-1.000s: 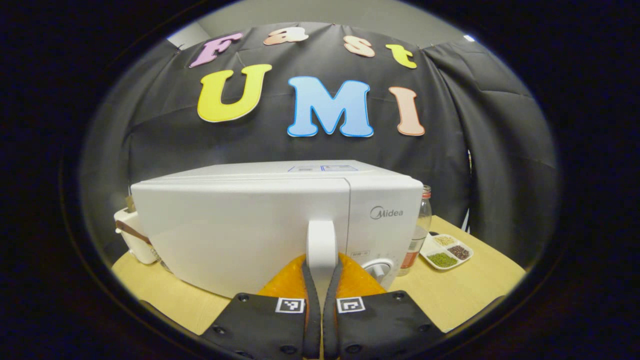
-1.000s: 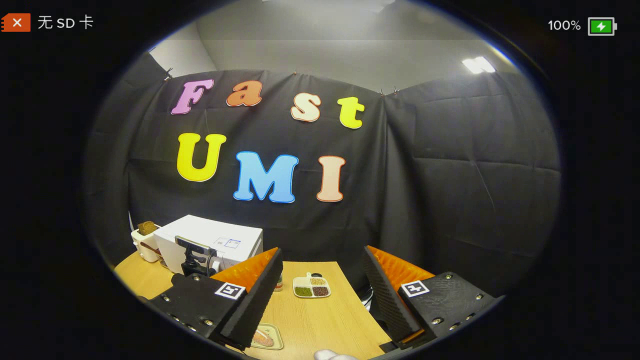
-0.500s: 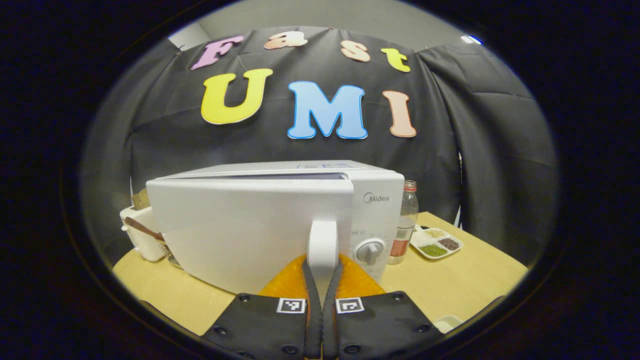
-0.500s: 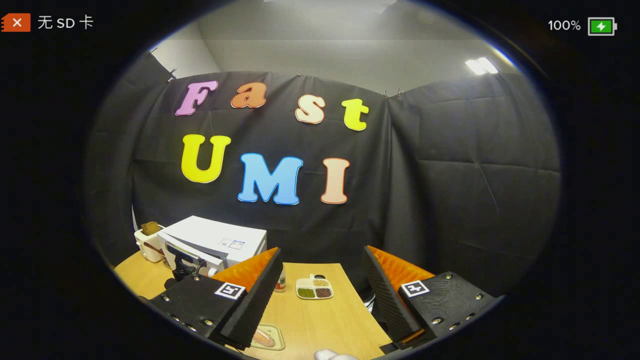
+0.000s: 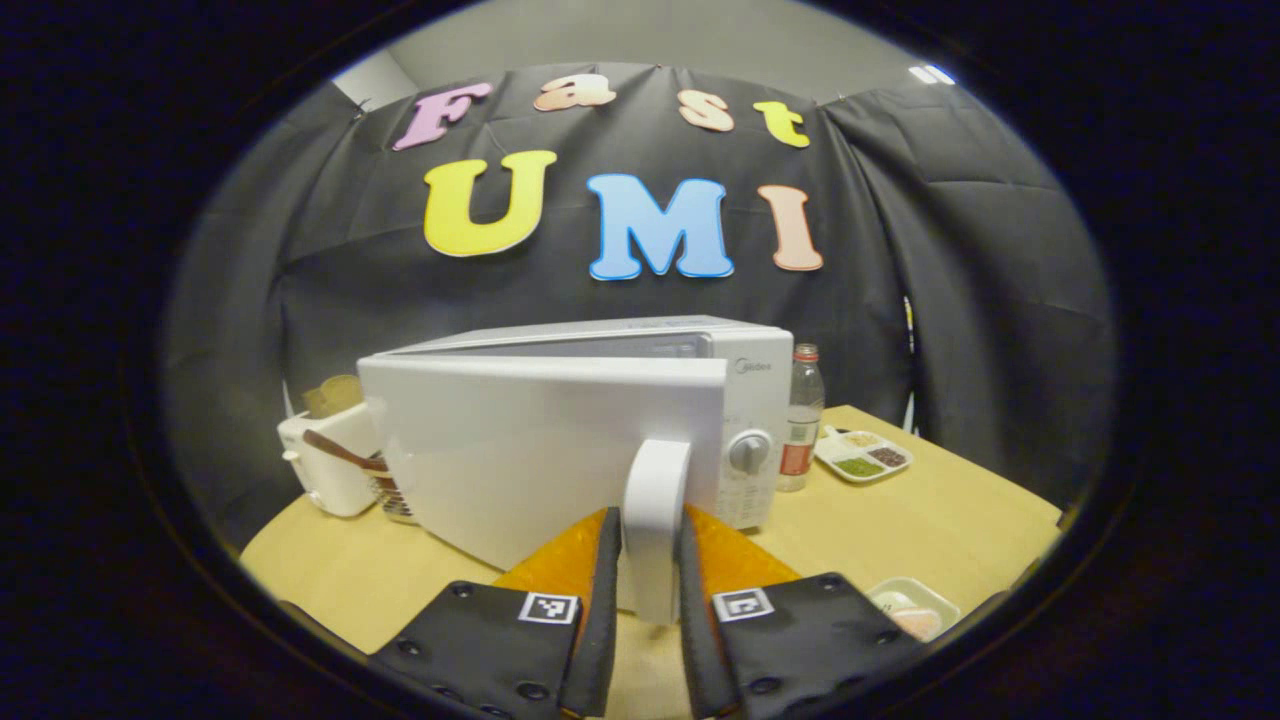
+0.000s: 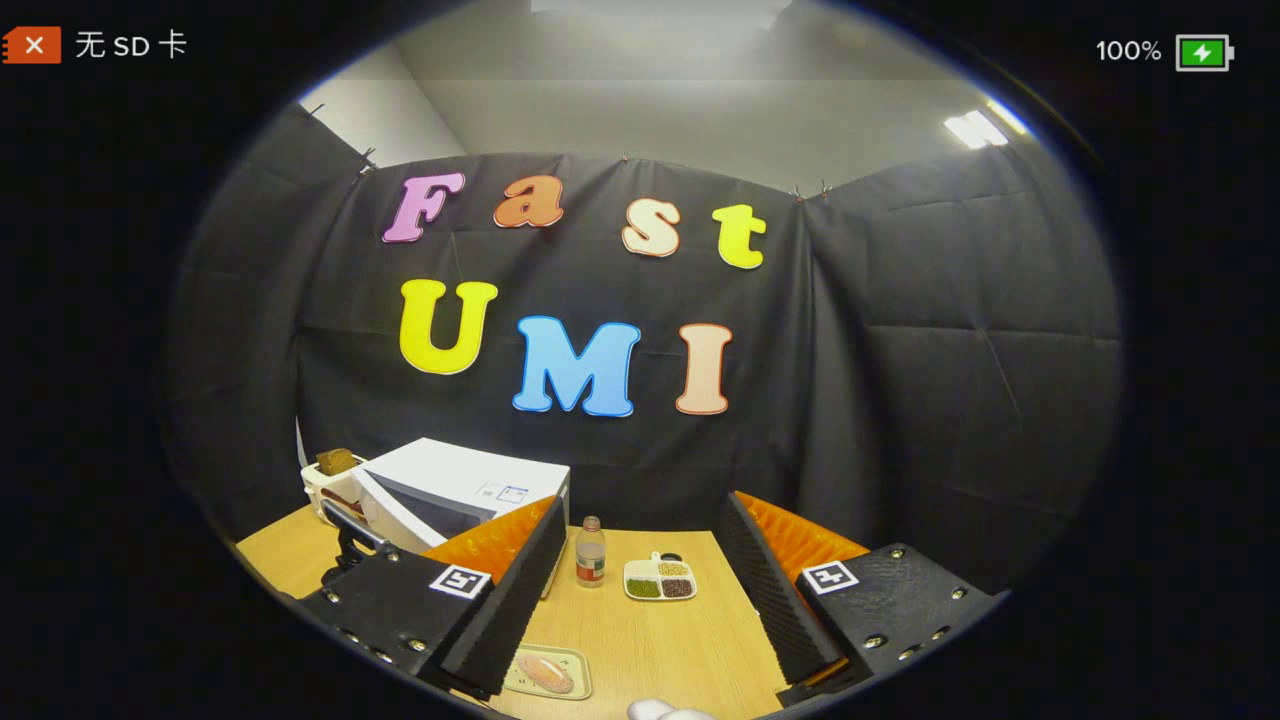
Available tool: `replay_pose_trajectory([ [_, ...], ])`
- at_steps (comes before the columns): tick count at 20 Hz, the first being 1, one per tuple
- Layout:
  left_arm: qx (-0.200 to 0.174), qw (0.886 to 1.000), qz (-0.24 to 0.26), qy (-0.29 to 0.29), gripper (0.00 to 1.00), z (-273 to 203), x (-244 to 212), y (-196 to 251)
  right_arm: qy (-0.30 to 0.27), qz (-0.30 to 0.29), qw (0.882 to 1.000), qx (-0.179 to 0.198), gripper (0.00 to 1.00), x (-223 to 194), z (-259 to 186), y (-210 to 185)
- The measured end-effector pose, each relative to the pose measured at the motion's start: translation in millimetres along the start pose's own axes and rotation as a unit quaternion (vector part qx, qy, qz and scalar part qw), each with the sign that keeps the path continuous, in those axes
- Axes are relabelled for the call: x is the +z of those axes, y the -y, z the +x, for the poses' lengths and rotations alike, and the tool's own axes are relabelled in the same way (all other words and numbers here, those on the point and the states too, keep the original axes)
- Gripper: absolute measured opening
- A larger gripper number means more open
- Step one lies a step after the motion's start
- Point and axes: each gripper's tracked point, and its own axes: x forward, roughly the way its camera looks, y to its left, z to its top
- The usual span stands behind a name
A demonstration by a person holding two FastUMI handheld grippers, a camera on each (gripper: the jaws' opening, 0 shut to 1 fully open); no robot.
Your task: Open the microwave oven with the left hand, put the food in, and close the microwave oven.
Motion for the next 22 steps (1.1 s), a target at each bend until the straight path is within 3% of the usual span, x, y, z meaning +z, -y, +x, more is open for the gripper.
replay_pose_trajectory([
  [3, -0.005, 1.0, -0.018, -0.015, 0.97, -11, -6, -13, 0.014, -0.004, 1.0, -0.001, 0.97, 8, -3, 2],
  [8, 0.022, 0.999, 0.021, -0.012, 0.98, -47, -12, -37, 0.018, -0.001, 1.0, 0.023, 0.98, 9, -5, -19],
  [22, 0.103, 0.994, 0.025, -0.029, 0.98, -152, -30, -150, 0.006, 0.01, 0.997, 0.071, 0.97, -7, -32, -67],
])
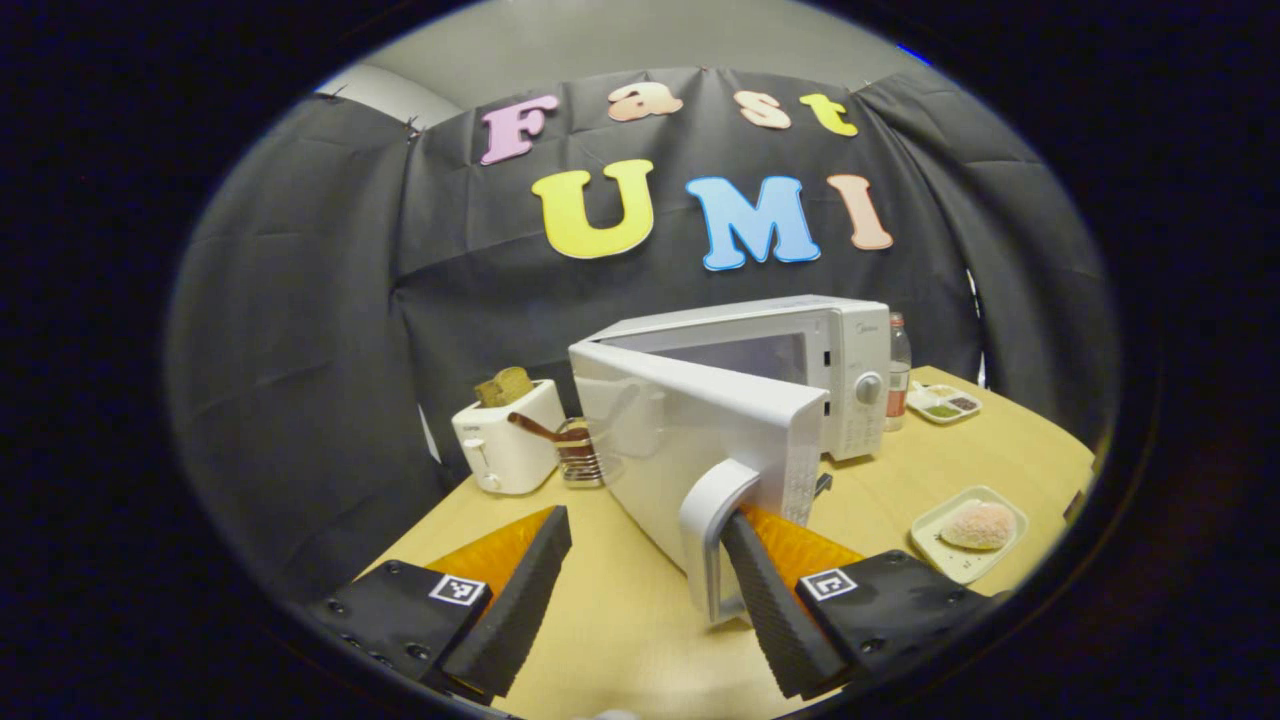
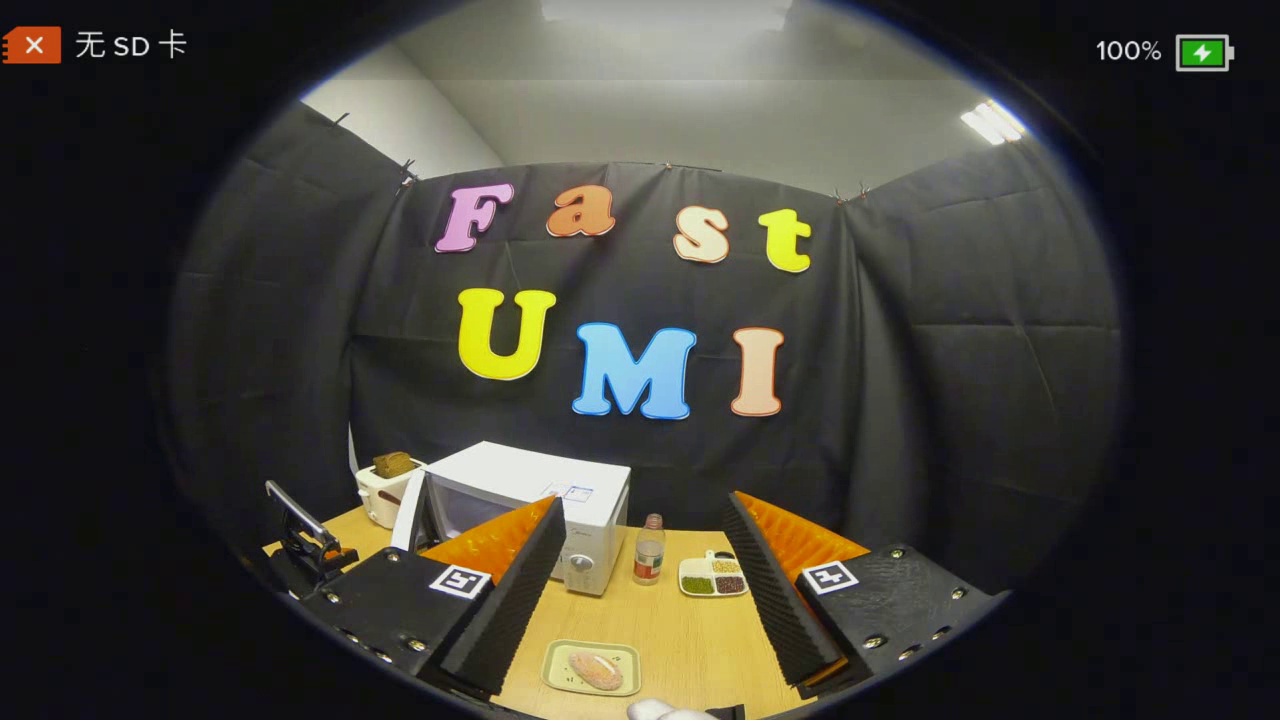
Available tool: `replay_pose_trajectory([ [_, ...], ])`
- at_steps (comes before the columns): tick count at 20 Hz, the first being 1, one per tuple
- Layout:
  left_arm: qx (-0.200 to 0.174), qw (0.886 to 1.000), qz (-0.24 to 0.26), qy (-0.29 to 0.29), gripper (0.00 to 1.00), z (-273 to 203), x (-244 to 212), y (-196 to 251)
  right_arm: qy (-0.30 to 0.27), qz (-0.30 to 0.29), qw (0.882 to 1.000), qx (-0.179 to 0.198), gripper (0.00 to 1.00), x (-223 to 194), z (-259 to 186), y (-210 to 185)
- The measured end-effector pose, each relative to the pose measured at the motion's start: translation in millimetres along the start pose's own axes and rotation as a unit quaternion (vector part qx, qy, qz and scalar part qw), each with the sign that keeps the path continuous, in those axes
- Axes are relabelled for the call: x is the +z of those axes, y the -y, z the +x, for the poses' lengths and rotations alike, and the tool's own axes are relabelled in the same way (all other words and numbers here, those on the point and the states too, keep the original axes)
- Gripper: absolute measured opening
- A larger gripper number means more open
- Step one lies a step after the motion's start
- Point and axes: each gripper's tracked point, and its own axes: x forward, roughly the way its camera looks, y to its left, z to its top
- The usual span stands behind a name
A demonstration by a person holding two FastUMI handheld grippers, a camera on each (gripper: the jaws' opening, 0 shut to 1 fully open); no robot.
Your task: Open the microwave oven with the left hand, put the food in, and close the microwave oven.
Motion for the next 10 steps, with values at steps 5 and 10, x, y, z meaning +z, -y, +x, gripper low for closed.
replay_pose_trajectory([
  [5, 0.035, 0.999, -0.006, -0.011, 0.96, -21, -15, -59, -0.004, 0.007, 1.0, 0.027, 0.98, -7, -4, -33],
  [10, 0.08, 0.997, -0.003, -0.007, 0.96, -37, -16, -125, -0.011, 0.012, 0.999, 0.045, 0.98, -17, -7, -56],
])
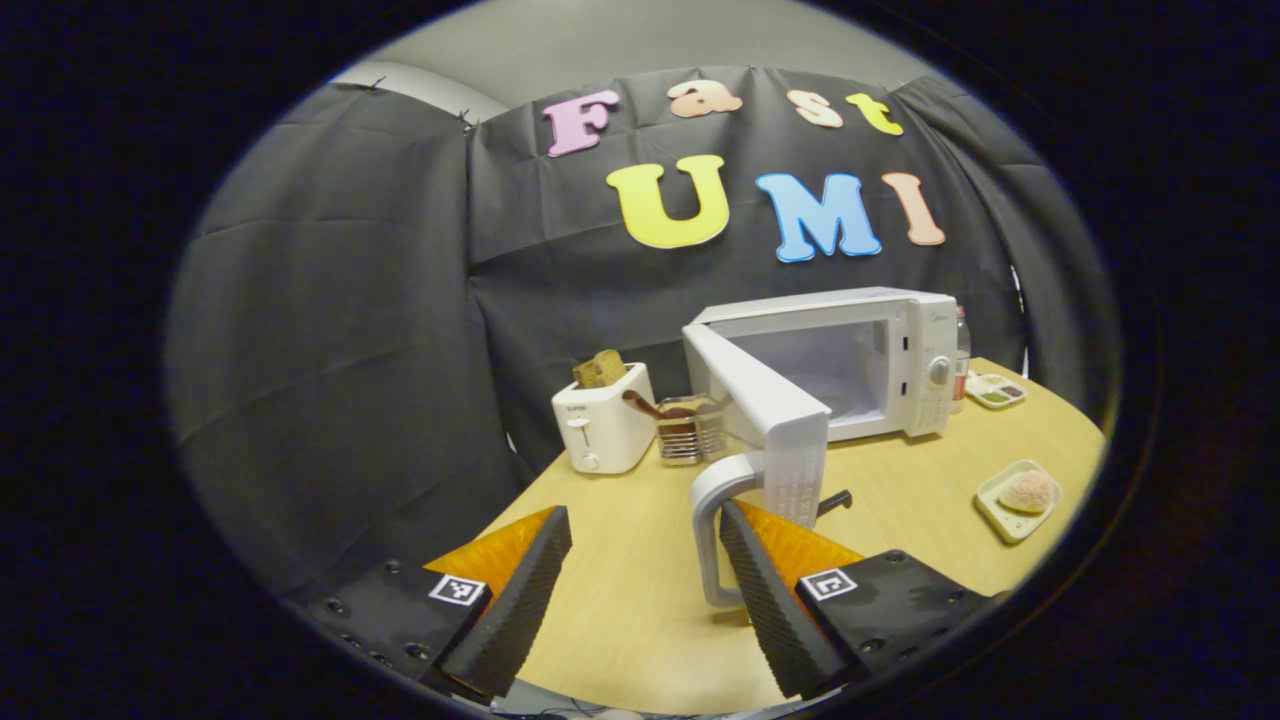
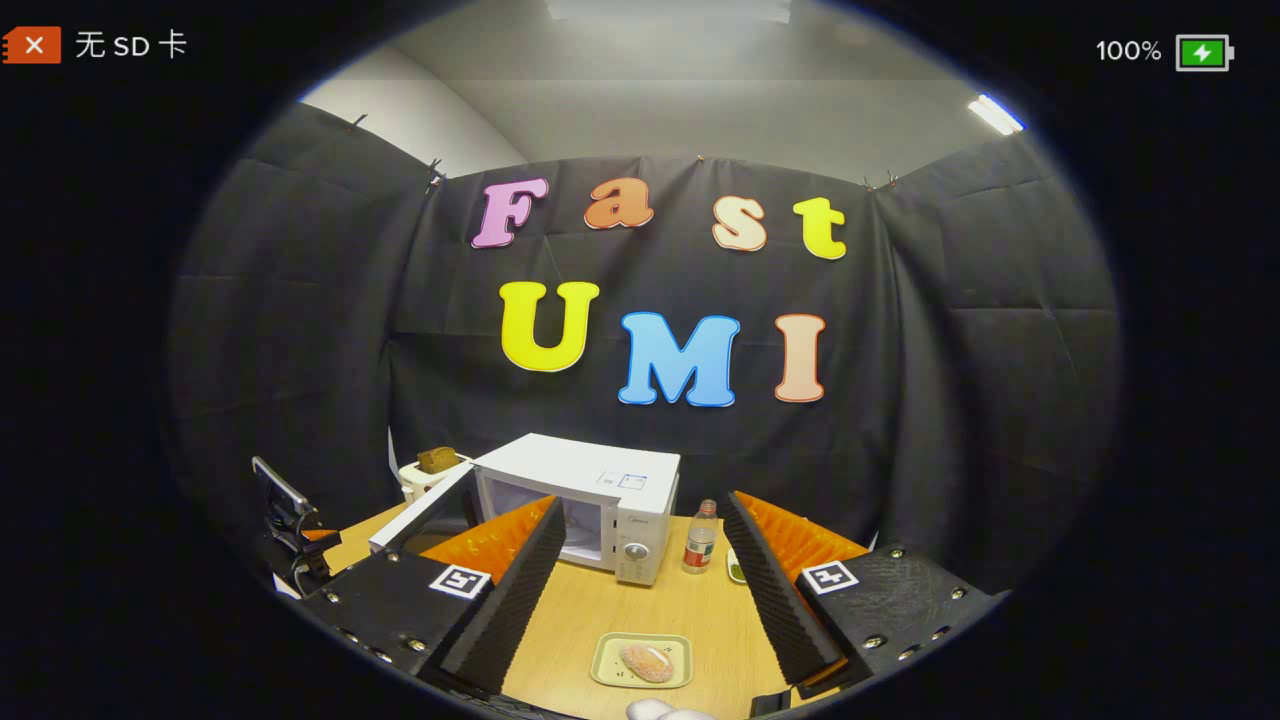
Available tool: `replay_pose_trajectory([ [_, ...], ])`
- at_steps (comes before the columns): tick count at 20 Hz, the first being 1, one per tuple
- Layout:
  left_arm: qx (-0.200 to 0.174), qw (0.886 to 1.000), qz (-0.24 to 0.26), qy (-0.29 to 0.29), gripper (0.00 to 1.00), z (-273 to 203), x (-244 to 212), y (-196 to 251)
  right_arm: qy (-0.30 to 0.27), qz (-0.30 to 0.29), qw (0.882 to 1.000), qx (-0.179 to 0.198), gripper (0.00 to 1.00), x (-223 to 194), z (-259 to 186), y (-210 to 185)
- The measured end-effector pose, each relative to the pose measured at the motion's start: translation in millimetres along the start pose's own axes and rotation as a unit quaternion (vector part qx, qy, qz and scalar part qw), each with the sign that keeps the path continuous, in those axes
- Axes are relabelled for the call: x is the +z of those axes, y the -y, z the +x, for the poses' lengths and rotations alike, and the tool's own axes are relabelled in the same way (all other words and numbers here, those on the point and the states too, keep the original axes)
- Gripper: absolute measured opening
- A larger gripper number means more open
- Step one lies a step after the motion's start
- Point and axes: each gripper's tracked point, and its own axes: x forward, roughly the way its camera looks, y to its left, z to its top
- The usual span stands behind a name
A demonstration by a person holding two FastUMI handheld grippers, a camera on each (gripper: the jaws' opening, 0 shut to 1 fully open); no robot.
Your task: Open the microwave oven with the left hand, put the food in, and close the microwave oven.
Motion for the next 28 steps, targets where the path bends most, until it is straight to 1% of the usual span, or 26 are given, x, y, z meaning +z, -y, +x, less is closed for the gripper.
replay_pose_trajectory([
  [1, 0.01, 1.0, 0.0, 0.003, 0.98, 0, 2, -14, -0.001, -0.001, 1.0, 0.0, 0.98, -1, 0, -2],
  [3, 0.019, 1.0, -0.001, -0.001, 1.0, 4, 2, -29, -0.003, 0.001, 1.0, 0.001, 0.98, -4, 0, -6],
  [5, 0.022, 1.0, 0.006, 0.006, 0.96, 0, 6, -36, -0.005, 0.002, 1.0, 0.0, 0.98, -6, 0, -7],
  [6, 0.022, 1.0, 0.009, 0.01, 0.96, -2, 10, -38, -0.004, 0.003, 1.0, 0.001, 0.98, -6, 1, -9],
  [9, 0.017, 1.0, 0.018, 0.016, 0.99, -11, 16, -34, -0.005, -0.006, 1.0, 0.002, 0.97, -12, 4, -8],
  [10, 0.015, 1.0, 0.019, 0.019, 0.98, -16, 19, -30, -0.008, -0.01, 1.0, 0.004, 0.98, -16, 5, -6],
  [12, 0.01, 1.0, 0.014, 0.023, 0.99, -28, 25, -21, -0.019, -0.025, 0.999, 0.005, 0.97, -32, 9, 4],
  [15, -0.007, 0.999, -0.006, 0.033, 1.0, -51, 46, 2, -0.043, -0.036, 0.998, 0.015, 0.98, -69, 13, 21],
  [20, -0.026, 0.997, -0.038, 0.06, 1.0, -85, 106, 40, -0.108, -0.042, 0.991, 0.064, 0.98, -158, 18, 43],
  [22, -0.025, 0.996, -0.046, 0.073, 0.96, -96, 134, 53, -0.138, -0.035, 0.986, 0.086, 0.98, -197, 22, 50],
  [24, -0.02, 0.995, -0.043, 0.086, 1.0, -107, 163, 64, -0.17, -0.032, 0.98, 0.1, 0.98, -235, 30, 60],
  [27, -0.027, 0.993, -0.05, 0.101, 1.0, -123, 197, 89, -0.206, -0.007, 0.969, 0.138, 0.98, -277, 43, 57],
  [28, -0.03, 0.993, -0.052, 0.106, 1.0, -129, 204, 96, -0.214, -0.012, 0.966, 0.144, 0.98, -291, 47, 54],
])
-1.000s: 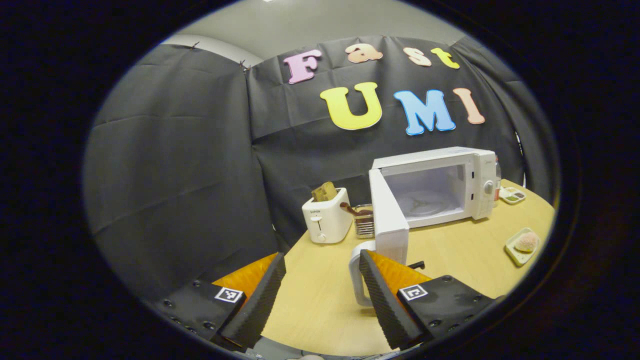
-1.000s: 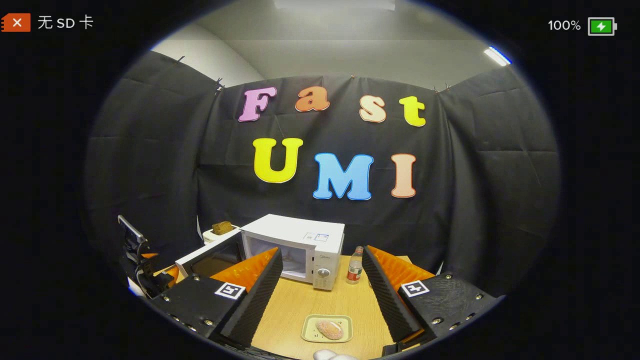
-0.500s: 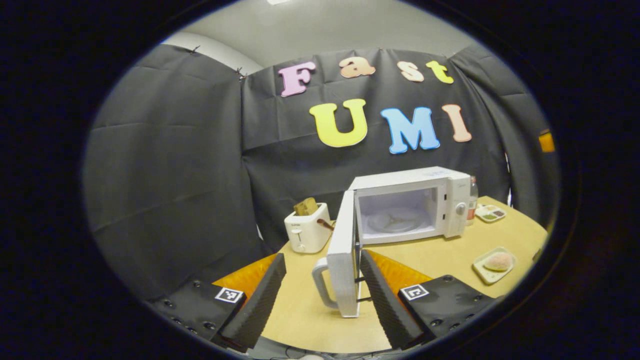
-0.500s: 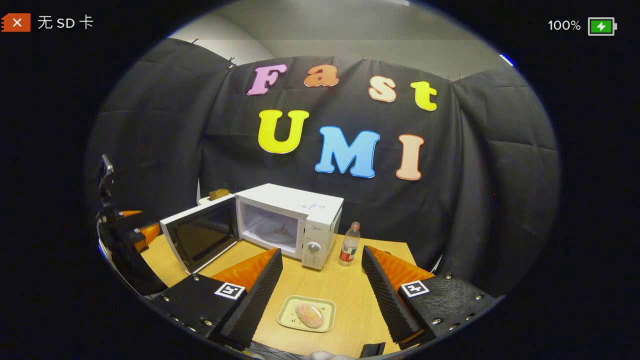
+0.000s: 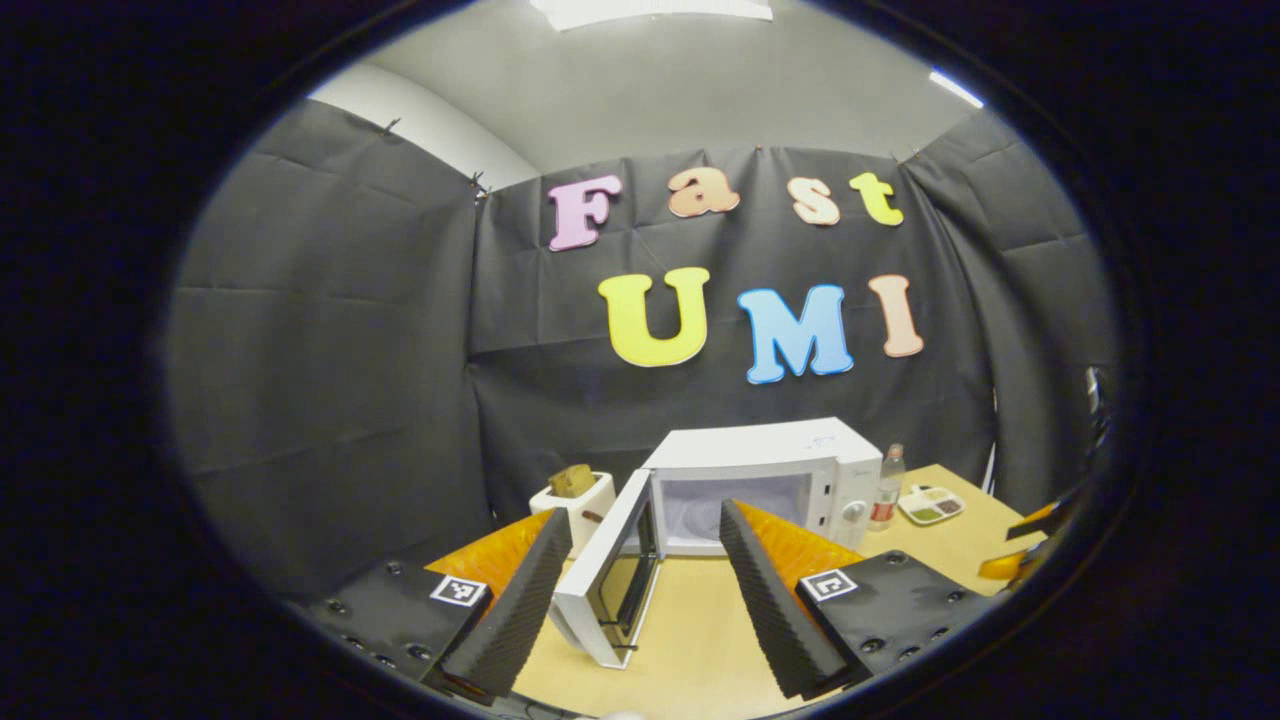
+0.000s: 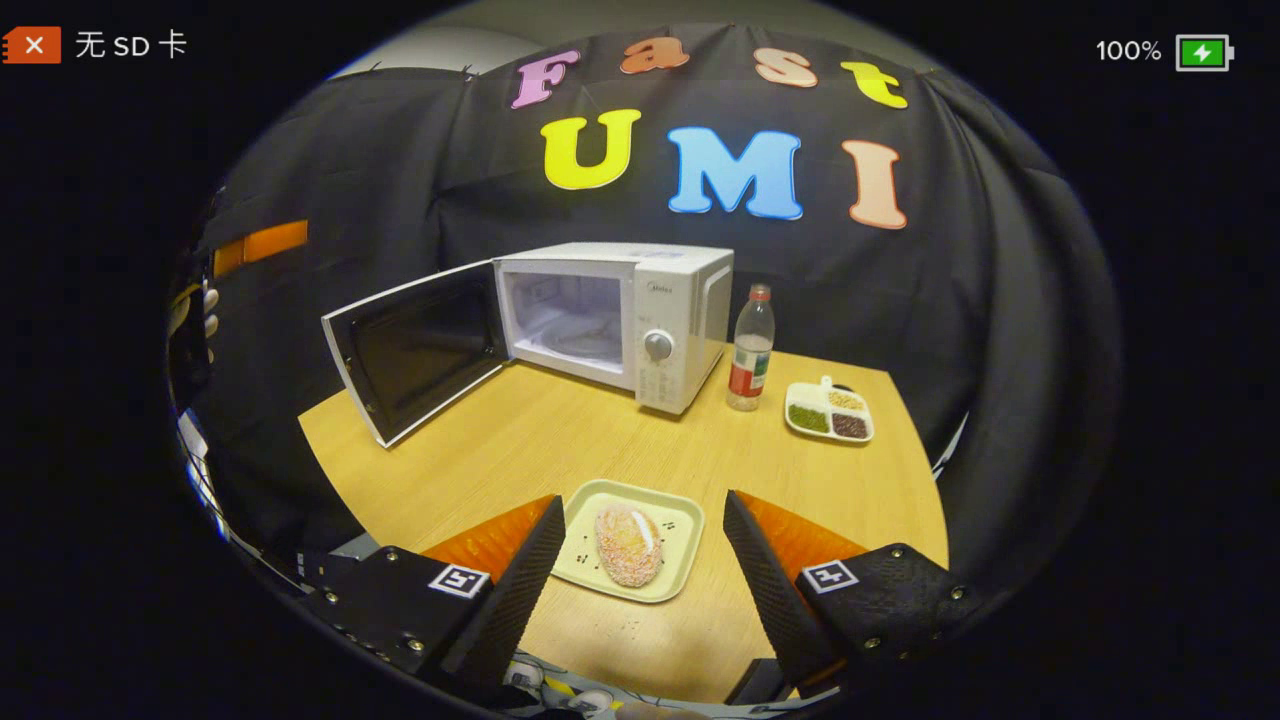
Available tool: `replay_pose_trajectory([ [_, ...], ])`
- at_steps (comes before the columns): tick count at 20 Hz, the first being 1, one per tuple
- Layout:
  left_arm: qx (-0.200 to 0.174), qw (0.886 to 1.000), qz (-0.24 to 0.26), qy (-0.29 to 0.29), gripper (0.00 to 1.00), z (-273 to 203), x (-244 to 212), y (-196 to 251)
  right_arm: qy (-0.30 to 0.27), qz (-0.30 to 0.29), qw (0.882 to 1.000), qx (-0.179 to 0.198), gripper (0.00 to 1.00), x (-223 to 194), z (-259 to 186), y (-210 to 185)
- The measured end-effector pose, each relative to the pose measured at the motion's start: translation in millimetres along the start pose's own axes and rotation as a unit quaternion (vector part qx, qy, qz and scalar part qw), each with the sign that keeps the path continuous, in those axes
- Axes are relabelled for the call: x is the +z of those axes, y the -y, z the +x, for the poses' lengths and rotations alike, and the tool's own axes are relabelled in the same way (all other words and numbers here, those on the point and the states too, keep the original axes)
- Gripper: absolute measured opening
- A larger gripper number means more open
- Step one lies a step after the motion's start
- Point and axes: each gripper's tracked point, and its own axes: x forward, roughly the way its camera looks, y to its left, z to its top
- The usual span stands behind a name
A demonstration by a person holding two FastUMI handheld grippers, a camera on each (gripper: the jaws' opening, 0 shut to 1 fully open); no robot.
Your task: Open the microwave oven with the left hand, put the food in, and close the microwave oven.
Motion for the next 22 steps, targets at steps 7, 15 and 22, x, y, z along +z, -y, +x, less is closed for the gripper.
replay_pose_trajectory([
  [7, -0.026, 1.0, 0.011, -0.01, 1.0, 0, 14, 29, -0.068, 0.006, 0.997, 0.02, 0.98, -55, 73, -1],
  [15, -0.038, 0.999, 0.017, -0.02, 0.99, 19, 11, 21, -0.12, 0.031, 0.992, 0.02, 0.98, -82, 122, -11],
  [22, -0.044, 0.998, 0.021, -0.027, 1.0, 39, 1, 3, -0.144, 0.042, 0.988, 0.023, 0.8, -88, 129, -13],
])
